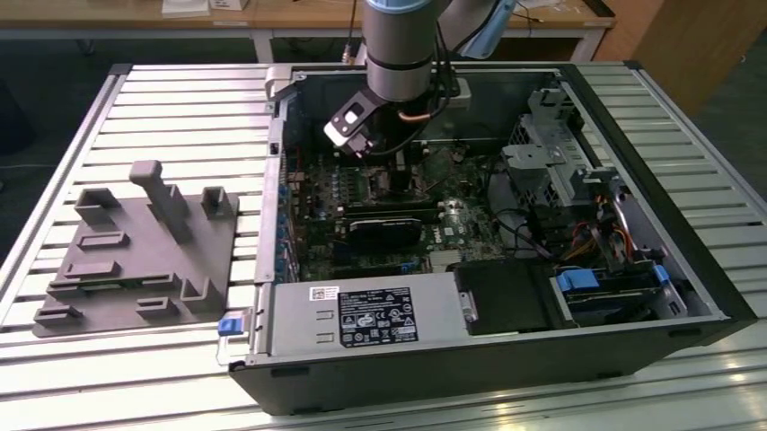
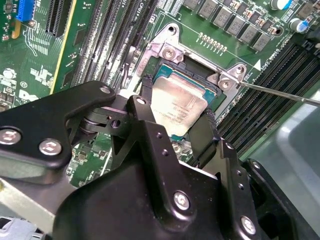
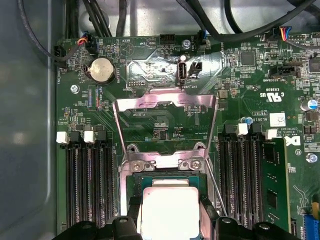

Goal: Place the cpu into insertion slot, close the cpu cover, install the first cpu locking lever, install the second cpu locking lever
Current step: 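Place the cpu into insertion slot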

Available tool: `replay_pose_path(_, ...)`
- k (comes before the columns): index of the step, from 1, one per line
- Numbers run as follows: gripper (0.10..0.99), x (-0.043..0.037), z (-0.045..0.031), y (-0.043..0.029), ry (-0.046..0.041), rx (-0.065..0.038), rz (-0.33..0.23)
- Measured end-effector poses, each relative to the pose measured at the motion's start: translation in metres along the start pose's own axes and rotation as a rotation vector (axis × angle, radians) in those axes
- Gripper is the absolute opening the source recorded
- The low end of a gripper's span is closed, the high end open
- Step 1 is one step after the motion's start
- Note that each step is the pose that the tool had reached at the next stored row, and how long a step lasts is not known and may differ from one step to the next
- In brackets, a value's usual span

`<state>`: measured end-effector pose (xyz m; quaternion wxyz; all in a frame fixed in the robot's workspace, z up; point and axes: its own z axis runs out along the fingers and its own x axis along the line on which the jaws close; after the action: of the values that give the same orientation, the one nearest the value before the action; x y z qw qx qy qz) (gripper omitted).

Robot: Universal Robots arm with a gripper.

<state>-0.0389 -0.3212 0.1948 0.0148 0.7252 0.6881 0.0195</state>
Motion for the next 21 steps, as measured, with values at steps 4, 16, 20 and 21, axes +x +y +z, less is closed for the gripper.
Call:
replay_pose_path(4,0.537,0.0,0.0007,0.0,0.0021,0.0,0.0)
replay_pose_path(16,0.616,0.0,0.0008,0.0,0.0024,0.0,-0.002)
replay_pose_path(20,0.616,0.0,0.0007,0.0,0.0026,0.0,-0.002)
replay_pose_path(21,0.616,0.0,0.0002,0.0,0.0026,0.0,-0.002)
